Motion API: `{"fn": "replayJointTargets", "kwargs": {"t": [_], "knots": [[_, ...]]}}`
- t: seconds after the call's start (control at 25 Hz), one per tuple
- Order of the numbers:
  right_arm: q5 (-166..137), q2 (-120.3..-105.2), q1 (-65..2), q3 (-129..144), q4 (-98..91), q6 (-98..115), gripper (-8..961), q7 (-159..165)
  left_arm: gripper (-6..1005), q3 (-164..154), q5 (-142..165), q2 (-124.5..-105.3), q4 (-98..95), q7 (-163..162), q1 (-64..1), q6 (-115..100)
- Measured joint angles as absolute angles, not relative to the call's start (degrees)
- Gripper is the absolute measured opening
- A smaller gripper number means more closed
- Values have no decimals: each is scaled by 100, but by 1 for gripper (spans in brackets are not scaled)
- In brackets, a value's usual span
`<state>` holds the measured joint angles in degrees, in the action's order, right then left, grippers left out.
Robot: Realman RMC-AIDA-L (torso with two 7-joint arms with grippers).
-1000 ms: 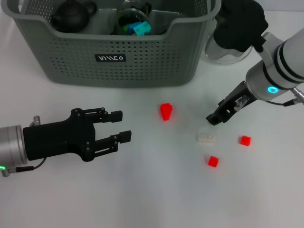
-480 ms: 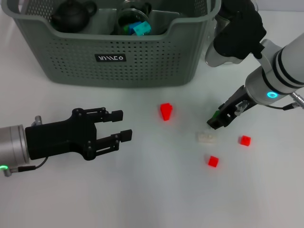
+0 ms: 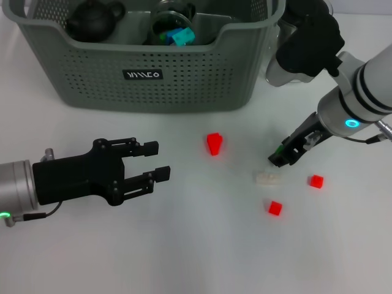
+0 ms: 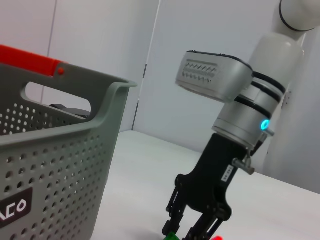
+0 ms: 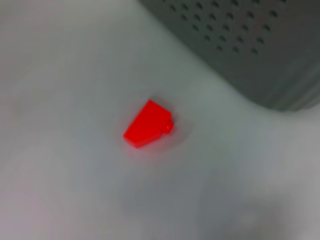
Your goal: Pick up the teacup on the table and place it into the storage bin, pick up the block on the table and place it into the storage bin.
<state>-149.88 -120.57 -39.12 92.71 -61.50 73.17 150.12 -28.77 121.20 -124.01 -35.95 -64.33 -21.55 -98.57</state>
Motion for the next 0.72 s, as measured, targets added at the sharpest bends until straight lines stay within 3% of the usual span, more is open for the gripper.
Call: {"fn": "replayJointTargets", "kwargs": {"t": [0.32, 0.52, 0.72], "knots": [[-13687, -12002, -3943, 7760, -8023, 8989, 434, 14772, 540, -2802, 12126, -12395, -3630, -6453, -2105, -9862], [-12718, -11976, -4759, 6082, -8442, 9891, 433, 14799, 540, -2645, 12150, -12379, -3604, -6440, -2102, -9896], [-13142, -11966, -5563, 5856, -8008, 8964, 434, 14813, 540, -2642, 12160, -12377, -3603, -6438, -2101, -9884]]}}
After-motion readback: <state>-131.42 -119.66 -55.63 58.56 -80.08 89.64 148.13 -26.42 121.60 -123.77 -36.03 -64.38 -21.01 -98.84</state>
